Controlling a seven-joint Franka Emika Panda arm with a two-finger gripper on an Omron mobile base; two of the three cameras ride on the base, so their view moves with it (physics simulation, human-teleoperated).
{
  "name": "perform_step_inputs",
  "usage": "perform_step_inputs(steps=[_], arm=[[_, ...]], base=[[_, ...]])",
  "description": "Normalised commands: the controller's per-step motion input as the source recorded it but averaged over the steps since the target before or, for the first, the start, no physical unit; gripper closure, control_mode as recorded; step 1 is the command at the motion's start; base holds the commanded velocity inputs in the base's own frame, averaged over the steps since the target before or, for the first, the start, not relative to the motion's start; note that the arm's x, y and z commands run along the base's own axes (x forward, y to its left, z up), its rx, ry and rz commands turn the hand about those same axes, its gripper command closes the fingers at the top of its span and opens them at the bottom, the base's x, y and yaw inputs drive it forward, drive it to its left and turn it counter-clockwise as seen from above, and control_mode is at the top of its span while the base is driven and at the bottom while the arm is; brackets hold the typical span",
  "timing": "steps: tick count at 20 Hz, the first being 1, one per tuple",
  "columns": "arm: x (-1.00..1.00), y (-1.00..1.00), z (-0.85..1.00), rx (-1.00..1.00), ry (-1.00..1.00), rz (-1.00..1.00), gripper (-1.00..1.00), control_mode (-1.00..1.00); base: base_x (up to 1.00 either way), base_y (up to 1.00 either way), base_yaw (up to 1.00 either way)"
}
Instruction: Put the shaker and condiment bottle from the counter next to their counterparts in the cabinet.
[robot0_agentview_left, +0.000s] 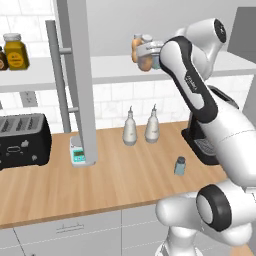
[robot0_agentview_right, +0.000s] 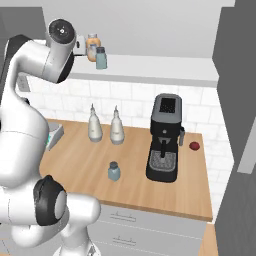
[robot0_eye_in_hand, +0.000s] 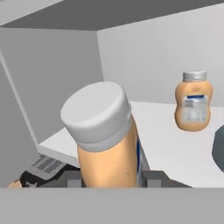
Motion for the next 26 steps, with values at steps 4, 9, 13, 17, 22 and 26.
perform_step_inputs(steps=[4,9,13,17,22,26], arm=[[0.36,0.13,-0.16,-0.03,-0.02,-0.05,1.00,-1.00],[0.40,0.14,-0.13,0.00,0.00,-0.14,1.00,-1.00],[0.36,0.18,-0.15,0.00,0.00,-0.15,1.00,-1.00],[0.44,0.06,-0.22,0.05,0.00,-0.13,1.00,-1.00],[0.38,0.00,-0.27,0.08,-0.03,-0.07,1.00,-1.00],[0.28,0.00,-0.13,0.08,-0.07,-0.03,1.00,-1.00]], base=[[0.00,0.00,0.00],[0.00,0.00,0.00],[0.00,0.00,0.00],[0.00,0.00,0.00],[0.00,0.00,0.00],[0.00,0.00,0.00]])
